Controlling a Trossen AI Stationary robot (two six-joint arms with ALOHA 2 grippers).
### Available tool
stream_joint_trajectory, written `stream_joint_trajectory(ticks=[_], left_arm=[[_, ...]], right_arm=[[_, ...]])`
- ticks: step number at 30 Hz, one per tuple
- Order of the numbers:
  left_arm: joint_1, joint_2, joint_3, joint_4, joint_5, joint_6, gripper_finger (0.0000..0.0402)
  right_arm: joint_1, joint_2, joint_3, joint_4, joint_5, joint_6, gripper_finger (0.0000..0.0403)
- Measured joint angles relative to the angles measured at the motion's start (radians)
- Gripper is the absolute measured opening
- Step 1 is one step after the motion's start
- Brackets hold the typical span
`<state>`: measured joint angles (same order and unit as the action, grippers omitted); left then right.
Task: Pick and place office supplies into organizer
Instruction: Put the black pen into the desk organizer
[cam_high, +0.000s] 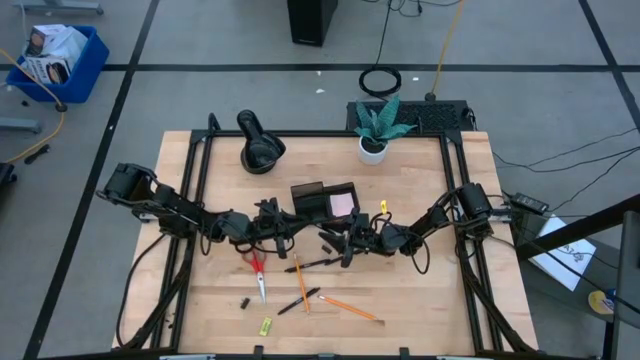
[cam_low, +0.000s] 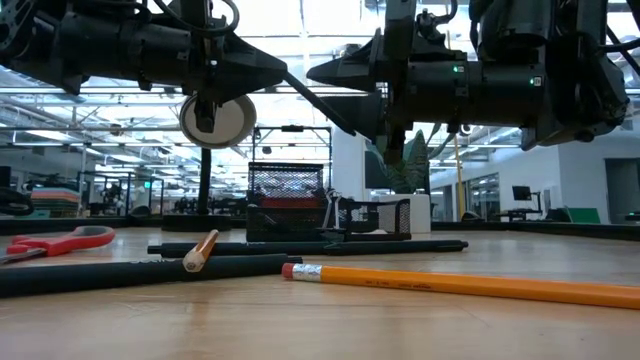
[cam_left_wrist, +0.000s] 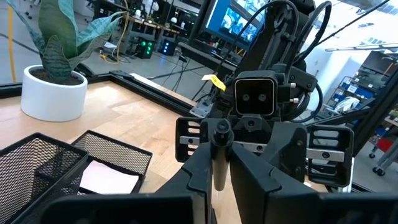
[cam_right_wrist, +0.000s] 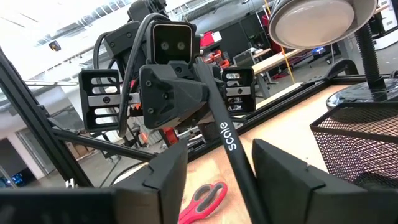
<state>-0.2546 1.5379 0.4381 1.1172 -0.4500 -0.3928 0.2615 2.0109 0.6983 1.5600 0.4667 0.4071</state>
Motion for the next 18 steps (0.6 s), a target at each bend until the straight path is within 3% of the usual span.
stream_joint_trajectory(ticks=[10,18], left_arm=[[0.0,0.0,0.0,0.0,0.0,0.014,0.0046],[0.001,0.0,0.0,0.0,-0.048,0.064,0.0046]], right_arm=[[0.0,0.0,0.0,-0.001,0.001,-0.035,0.0235],[0.0,-0.007,-0.002,0.005,0.003,-0.157,0.0247]])
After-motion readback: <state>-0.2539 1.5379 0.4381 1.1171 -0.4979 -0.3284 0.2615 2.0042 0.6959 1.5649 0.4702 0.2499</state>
